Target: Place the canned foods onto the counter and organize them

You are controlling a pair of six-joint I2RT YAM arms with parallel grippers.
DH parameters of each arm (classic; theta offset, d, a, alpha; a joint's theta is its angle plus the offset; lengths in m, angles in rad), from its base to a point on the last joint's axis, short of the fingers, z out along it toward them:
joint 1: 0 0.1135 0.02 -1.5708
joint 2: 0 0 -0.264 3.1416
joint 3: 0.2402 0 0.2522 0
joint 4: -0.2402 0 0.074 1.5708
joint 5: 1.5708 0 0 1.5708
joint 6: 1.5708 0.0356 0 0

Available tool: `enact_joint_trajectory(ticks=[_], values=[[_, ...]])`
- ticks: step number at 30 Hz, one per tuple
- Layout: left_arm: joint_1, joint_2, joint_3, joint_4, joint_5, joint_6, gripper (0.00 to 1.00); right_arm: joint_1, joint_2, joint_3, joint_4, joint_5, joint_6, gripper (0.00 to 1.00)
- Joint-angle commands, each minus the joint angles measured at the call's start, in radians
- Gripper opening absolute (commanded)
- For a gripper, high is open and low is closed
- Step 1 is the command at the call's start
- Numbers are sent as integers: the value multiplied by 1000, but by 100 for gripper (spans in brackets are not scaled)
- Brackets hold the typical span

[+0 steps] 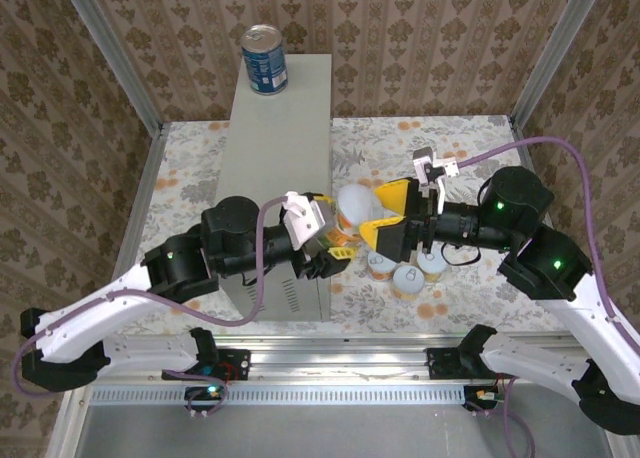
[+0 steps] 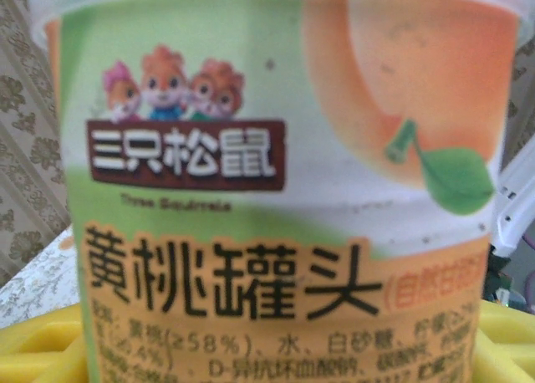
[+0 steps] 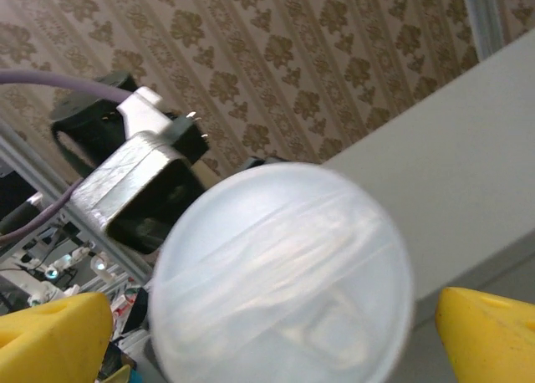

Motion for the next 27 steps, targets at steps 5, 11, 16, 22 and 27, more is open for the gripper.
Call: enact_joint_trajectory(ticks=[5, 11, 16, 22, 27], values=[[19, -58, -21, 231, -6, -52, 46, 115, 52, 5, 115, 138, -40, 100], [25, -75, -36, 233, -7, -59, 46, 167, 81, 1, 173, 229, -54, 93], [38, -108, -57, 213, -40, -57, 47, 168, 106, 7, 209, 294, -40, 78], [71, -162, -38, 78, -104, -28, 79, 168, 187, 103, 171, 334, -70, 71], [83, -198, 44, -145, -175, 19, 100, 165, 299, 221, 100, 347, -131, 71]])
